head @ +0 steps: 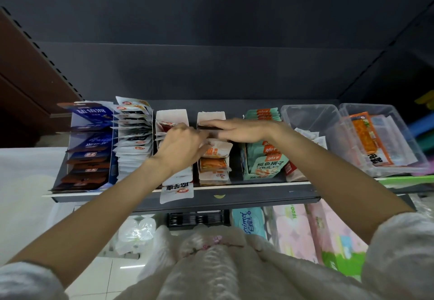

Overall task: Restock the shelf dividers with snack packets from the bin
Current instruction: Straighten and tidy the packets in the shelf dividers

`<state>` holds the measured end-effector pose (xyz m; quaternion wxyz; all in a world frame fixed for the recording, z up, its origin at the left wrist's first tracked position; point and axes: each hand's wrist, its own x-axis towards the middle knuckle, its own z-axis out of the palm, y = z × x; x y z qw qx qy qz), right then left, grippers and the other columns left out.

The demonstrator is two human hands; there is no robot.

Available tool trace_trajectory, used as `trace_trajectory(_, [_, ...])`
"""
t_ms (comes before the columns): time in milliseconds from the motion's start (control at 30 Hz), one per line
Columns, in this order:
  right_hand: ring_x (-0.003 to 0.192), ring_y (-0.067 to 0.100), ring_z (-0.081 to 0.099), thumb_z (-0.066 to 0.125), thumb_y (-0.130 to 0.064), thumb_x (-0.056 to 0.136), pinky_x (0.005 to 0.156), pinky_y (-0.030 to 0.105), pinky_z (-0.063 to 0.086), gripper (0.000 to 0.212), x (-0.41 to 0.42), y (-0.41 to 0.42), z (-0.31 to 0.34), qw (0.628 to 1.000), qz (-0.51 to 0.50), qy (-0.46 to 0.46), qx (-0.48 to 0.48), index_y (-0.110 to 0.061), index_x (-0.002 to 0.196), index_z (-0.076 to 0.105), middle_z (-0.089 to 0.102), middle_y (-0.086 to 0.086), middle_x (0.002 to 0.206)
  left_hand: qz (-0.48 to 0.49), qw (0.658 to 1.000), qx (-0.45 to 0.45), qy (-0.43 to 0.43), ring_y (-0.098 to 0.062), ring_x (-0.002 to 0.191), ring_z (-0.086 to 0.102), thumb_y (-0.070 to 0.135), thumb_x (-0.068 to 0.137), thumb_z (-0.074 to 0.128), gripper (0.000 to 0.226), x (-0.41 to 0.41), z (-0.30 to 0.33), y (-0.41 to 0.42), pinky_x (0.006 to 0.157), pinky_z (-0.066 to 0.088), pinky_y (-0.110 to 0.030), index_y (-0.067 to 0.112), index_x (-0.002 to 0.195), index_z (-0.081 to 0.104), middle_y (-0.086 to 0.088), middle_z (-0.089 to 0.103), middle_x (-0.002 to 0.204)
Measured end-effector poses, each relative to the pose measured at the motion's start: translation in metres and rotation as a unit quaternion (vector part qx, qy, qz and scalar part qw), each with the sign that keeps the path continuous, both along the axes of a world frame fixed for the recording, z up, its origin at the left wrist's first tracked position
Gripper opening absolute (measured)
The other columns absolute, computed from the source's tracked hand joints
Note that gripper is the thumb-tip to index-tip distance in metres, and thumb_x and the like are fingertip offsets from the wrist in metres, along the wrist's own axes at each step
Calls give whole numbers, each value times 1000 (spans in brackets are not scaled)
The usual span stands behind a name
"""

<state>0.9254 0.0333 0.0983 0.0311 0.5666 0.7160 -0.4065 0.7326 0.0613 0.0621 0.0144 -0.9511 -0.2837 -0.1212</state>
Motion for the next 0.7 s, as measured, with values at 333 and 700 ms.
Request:
trace_trajectory(333, [63, 6, 43, 46, -17, 94, 57, 22, 33, 60, -12, -5, 0, 984, 18, -101, 149, -30, 148, 24, 58, -4, 99, -99, 994, -24, -37, -17, 96, 50, 73, 75, 49, 62, -25, -1, -33, 82, 37, -33, 20, 106, 57, 3, 56, 107])
trace_trajectory(700, [91, 12, 57, 49, -24, 97, 80, 24, 42, 53, -8, -1, -7, 977, 20, -116, 178, -28, 146, 32, 54, 6, 135, -100, 994, 28, -42, -22, 93, 55, 30, 74, 75, 19, -19, -23, -39, 77, 41, -34, 18, 88, 68, -1, 61, 104])
